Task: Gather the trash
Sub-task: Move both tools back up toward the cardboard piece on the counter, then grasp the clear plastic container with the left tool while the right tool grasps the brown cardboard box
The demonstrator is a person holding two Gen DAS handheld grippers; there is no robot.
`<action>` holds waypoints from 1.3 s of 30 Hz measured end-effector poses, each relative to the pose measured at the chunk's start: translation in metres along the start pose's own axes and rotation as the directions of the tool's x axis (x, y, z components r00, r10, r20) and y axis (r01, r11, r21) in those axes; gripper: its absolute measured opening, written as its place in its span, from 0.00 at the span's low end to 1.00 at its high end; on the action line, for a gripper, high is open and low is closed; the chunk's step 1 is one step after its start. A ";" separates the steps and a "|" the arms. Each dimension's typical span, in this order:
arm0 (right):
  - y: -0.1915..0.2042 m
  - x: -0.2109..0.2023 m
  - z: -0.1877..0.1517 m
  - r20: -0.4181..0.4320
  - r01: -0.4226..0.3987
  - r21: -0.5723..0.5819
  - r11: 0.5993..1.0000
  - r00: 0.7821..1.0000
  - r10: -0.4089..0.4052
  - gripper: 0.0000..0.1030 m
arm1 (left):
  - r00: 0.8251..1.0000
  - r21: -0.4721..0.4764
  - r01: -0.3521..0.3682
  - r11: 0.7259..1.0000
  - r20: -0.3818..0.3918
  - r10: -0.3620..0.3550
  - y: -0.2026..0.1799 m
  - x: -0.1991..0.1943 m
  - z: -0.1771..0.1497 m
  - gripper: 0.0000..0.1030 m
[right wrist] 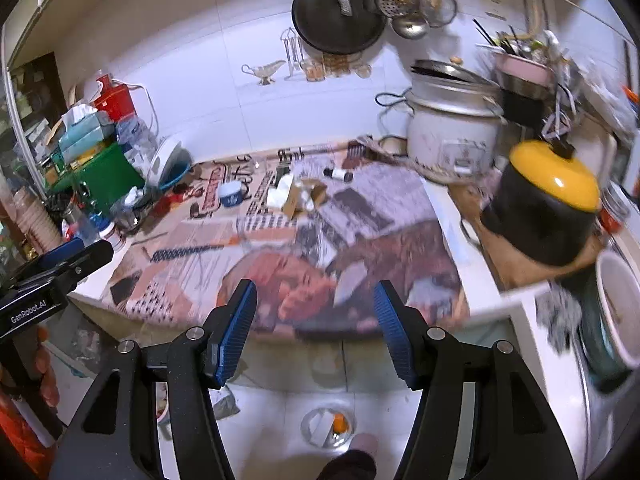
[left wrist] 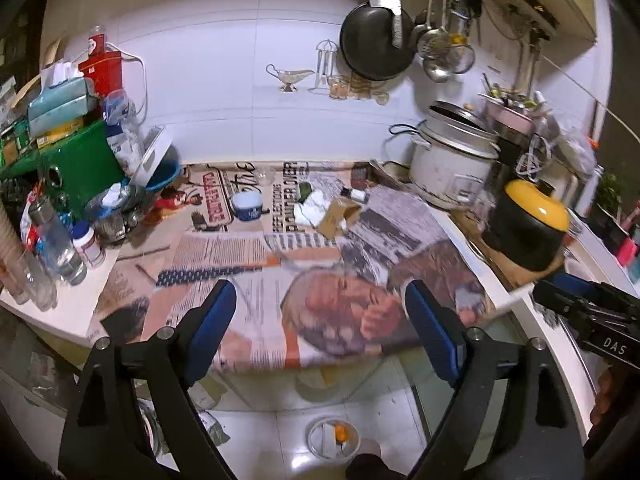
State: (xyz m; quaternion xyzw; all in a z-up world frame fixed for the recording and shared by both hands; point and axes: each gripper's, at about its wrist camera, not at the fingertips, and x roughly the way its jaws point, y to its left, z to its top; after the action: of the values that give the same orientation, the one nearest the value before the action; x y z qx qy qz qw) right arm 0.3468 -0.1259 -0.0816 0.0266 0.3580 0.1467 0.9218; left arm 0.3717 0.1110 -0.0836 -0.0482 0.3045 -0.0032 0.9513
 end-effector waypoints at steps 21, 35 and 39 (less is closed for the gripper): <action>-0.061 0.158 0.099 -0.167 -0.115 -0.074 0.991 0.981 0.102 0.56 | 0.970 -0.141 -0.208 0.968 -0.160 0.185 0.021 0.171 0.077 0.87; -0.030 0.283 0.125 -0.281 -0.038 0.178 0.983 0.956 0.088 0.56 | 0.937 -0.174 -0.169 0.970 -0.334 0.103 0.143 0.349 0.114 0.91; -0.028 0.313 0.129 -0.302 -0.018 0.222 0.975 0.949 0.087 0.56 | 0.926 -0.173 -0.166 0.971 -0.366 0.093 0.159 0.390 0.114 0.91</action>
State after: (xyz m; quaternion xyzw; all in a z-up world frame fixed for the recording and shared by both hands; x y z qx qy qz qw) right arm 0.6592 -0.0543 -0.1948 0.1130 0.5113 0.1339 0.8414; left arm 0.7520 0.2654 -0.2315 -0.1224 0.4724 0.0822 0.8690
